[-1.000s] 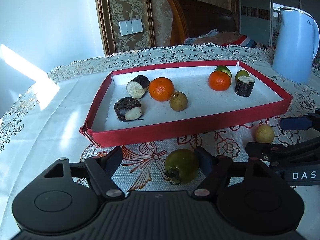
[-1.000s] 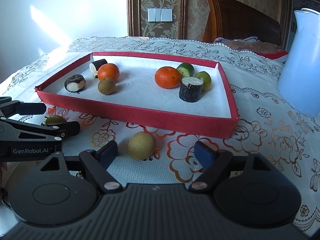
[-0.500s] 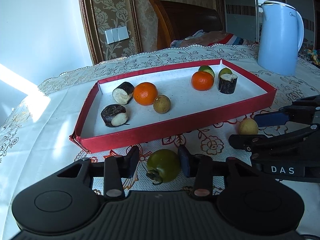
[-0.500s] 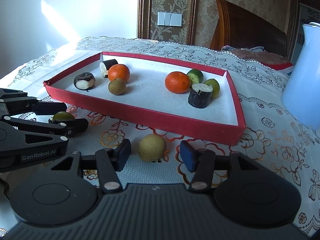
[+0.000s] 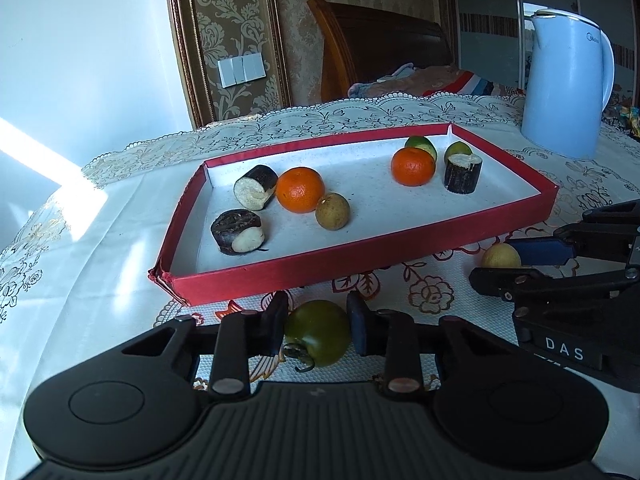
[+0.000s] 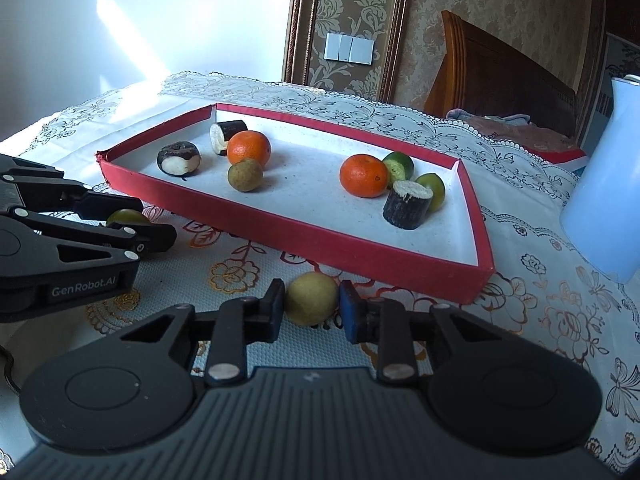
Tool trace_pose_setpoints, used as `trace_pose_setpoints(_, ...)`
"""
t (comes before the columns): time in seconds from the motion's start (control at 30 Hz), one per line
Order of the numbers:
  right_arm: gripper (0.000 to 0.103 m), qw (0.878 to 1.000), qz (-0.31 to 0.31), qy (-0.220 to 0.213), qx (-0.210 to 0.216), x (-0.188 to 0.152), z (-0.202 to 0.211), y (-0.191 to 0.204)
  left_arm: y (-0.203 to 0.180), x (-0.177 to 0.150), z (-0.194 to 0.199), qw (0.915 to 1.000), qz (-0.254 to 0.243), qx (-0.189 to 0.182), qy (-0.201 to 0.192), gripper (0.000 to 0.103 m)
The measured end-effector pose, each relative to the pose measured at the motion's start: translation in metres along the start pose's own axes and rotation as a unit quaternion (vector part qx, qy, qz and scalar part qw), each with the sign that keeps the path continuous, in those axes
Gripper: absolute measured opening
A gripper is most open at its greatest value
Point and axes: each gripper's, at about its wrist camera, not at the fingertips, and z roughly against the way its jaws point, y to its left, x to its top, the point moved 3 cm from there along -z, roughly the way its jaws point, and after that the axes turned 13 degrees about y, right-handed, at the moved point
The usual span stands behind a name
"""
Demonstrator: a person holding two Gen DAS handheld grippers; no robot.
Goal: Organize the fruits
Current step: 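Carry both held fruits over the red tray and lower them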
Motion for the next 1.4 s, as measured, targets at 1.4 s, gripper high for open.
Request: trace_pose_setpoints(1.4, 0.027, 0.996, -0.057, -0.047, -0.039, 0.035, 0.003, -0.027, 0.009, 0.046, 0.010, 0.9968, 0.065, -0.005, -0.047, 0.031)
